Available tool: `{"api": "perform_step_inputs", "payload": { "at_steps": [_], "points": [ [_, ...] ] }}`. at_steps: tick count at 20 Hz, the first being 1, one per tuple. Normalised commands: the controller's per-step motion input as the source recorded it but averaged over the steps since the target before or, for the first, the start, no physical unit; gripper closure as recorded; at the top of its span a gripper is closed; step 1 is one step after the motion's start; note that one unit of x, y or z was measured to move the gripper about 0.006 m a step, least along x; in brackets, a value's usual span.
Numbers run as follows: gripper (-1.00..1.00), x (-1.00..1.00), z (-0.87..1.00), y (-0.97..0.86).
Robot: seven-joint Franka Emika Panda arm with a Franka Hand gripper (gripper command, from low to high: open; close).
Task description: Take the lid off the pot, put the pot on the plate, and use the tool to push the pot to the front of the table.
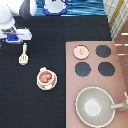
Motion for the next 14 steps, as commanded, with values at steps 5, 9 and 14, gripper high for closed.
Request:
{"api": "perform_step_inputs", "payload": {
  "at_steps": [5, 9, 14],
  "points": [
    [-1.0, -0.39, 0.18, 0.15],
    [-1.0, -0.48, -0.43, -0.05],
    [-1.0, -0.12, -0.66, -0.2]
  ]
}}
